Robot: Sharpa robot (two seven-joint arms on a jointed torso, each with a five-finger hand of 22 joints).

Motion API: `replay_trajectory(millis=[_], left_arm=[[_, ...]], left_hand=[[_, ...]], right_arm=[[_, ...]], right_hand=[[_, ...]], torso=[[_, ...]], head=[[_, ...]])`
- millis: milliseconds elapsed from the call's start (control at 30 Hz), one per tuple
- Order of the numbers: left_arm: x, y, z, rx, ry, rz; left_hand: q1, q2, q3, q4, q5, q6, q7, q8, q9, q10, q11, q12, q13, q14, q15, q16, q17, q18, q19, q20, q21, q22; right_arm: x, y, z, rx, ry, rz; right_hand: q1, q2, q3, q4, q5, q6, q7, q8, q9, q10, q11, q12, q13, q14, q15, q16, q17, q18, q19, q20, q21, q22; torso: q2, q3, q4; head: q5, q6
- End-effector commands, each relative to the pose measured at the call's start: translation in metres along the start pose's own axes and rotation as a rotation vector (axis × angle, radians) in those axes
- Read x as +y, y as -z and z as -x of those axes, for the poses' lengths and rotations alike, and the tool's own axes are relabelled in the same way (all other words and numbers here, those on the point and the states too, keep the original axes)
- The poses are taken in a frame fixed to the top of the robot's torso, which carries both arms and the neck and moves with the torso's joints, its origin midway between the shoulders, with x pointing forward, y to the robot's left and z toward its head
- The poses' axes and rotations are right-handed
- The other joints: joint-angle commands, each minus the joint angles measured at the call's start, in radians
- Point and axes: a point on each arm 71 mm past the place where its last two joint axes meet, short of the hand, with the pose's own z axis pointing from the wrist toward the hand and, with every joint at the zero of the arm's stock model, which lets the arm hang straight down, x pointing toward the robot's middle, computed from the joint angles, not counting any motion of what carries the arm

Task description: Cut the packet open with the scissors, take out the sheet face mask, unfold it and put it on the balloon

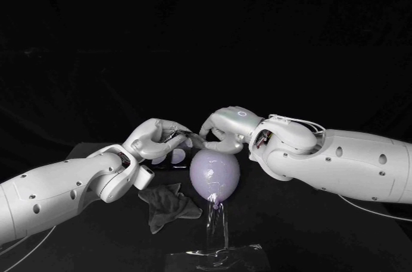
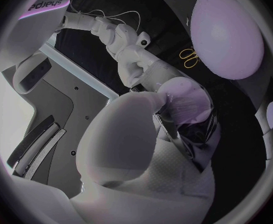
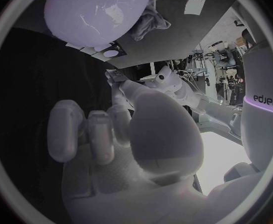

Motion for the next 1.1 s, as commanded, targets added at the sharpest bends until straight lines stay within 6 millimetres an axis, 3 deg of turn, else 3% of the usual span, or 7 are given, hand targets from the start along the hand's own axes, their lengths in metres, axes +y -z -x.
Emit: replay_trajectory(millis=[33,333,933,1100], left_arm=[[-0.004,-0.001,0.002,-0.016,0.011,-0.029],[-0.005,-0.001,0.001,-0.016,0.020,-0.029],[-0.008,-0.004,-0.006,0.006,0.031,-0.032],[-0.007,-0.005,-0.006,0.004,0.024,-0.024]], left_hand=[[-0.004,0.002,0.000,-0.004,0.002,0.001,0.002,0.003,0.001,0.003,-0.001,-0.005,-0.001,0.007,-0.001,-0.006,-0.002,0.009,0.004,0.001,0.005,-0.001],[-0.004,0.002,0.000,-0.004,0.002,0.001,0.002,0.003,0.001,0.003,-0.001,-0.005,-0.001,0.007,-0.001,-0.006,-0.002,0.009,0.004,0.001,0.005,-0.001],[-0.006,0.004,0.000,-0.004,0.002,0.000,0.003,0.004,0.002,0.003,0.000,-0.004,-0.001,0.007,-0.001,-0.007,-0.002,0.008,0.004,0.001,0.005,-0.002],[-0.006,0.004,-0.001,-0.005,0.002,0.000,0.003,0.005,0.002,0.003,0.000,-0.004,-0.001,0.007,-0.001,-0.007,-0.002,0.008,0.004,0.002,0.005,-0.002]], right_arm=[[-0.004,0.002,-0.006,0.074,0.052,-0.038],[-0.007,0.002,-0.007,0.046,0.060,-0.077],[-0.002,-0.011,-0.007,-0.045,-0.010,-0.123],[0.001,-0.013,-0.009,-0.034,-0.045,-0.118]], right_hand=[[0.002,-0.009,-0.002,-0.003,0.004,0.005,0.000,0.002,0.001,0.003,-0.003,-0.008,0.095,0.091,-0.009,0.006,0.189,-0.005,0.028,-0.002,0.005,0.200],[-0.030,-0.021,-0.011,0.020,0.000,-0.005,0.005,0.001,-0.004,0.000,0.001,-0.015,0.092,0.091,-0.006,0.006,0.187,-0.004,0.027,0.000,0.001,0.199],[-0.069,0.021,0.007,0.073,0.025,-0.003,-0.001,0.014,-0.005,0.004,-0.004,-0.013,0.097,0.093,-0.008,0.008,0.197,-0.004,0.028,-0.001,0.003,0.199],[-0.083,0.020,0.007,0.085,0.041,0.003,-0.005,0.025,-0.002,0.007,-0.007,-0.011,0.100,0.095,-0.011,0.010,0.205,-0.005,0.029,-0.003,0.008,0.200]], torso=[[-0.001,-0.0001,-0.0006],[0.000,-0.0001,0.0009],[0.000,-0.0001,0.0005],[0.000,-0.0002,0.0002]], head=[[-0.001,-0.002],[-0.002,0.000],[-0.007,0.004],[-0.007,0.007]])
